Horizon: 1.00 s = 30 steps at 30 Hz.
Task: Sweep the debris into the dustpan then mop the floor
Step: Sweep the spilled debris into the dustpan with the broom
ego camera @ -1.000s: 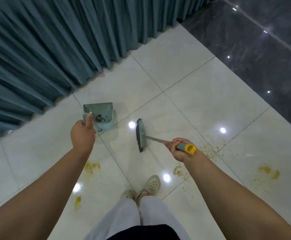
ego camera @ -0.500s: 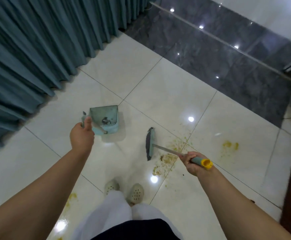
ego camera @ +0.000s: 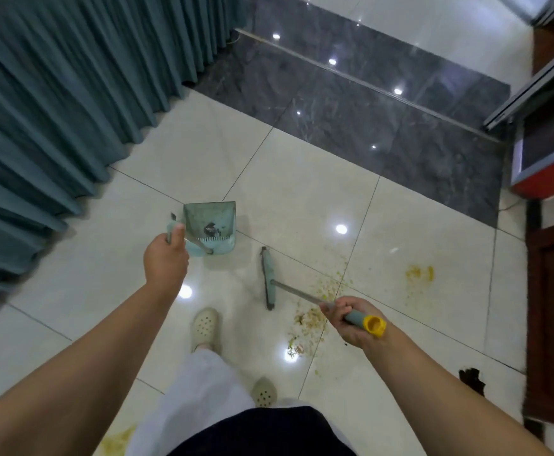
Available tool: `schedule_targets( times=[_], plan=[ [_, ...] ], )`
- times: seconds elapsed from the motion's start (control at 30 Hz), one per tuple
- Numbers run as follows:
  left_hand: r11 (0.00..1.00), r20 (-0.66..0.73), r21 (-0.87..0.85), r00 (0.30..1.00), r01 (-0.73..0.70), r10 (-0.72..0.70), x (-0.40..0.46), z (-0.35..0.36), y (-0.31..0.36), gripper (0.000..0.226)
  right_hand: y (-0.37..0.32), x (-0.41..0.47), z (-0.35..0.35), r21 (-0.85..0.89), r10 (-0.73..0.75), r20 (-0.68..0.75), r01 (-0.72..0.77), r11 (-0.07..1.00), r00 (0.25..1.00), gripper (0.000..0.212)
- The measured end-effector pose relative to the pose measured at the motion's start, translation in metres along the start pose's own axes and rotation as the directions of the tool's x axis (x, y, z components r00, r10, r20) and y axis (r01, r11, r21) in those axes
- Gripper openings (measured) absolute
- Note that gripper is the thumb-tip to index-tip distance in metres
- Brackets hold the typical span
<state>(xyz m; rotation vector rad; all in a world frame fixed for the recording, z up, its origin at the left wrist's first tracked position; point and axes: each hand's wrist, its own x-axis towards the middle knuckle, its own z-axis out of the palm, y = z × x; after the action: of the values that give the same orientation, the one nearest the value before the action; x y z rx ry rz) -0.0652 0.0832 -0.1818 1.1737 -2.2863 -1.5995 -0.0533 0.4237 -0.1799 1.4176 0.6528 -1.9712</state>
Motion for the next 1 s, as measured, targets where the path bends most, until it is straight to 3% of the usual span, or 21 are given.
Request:
schedule_targets(
  times=[0.17,0.33,0.5,0.73,0.83,1.0],
  plan=[
    [0.999,0.001,0.034,1.000,-0.016,0.016,0.056,-0.010,0.020,0.053,0.028,0.030,0.079,-0.019,0.088,0.050,-0.087,0.996,0.995,0.016],
    [0.997,0.002,0.081,1.000,-0.015,0.015,0.118,-0.024,0.038,0.054,0.061,0.069,0.166,-0.025,0.202,0.099,-0.200,0.979,0.974,0.017],
    [0.987,0.052,0.147,0.997,-0.065,0.058,0.169,-0.028,0.052,0.054,0.075,0.100,0.219,0.026,0.225,0.079,-0.228,0.973,0.971,0.021],
    [0.978,0.143,0.189,0.988,-0.086,0.059,0.218,-0.022,0.065,0.049,0.039,0.103,0.217,0.356,0.021,-0.005,-0.018,0.934,1.000,0.015],
    [0.971,0.190,0.216,0.980,-0.102,0.061,0.226,-0.012,0.072,0.052,0.020,0.092,0.197,0.491,-0.035,-0.063,0.061,0.869,0.997,0.011],
    [0.964,0.253,0.227,0.964,-0.140,0.081,0.230,0.006,0.081,0.052,0.003,0.078,0.155,0.670,-0.081,-0.144,0.158,0.726,0.986,0.025]
  ],
)
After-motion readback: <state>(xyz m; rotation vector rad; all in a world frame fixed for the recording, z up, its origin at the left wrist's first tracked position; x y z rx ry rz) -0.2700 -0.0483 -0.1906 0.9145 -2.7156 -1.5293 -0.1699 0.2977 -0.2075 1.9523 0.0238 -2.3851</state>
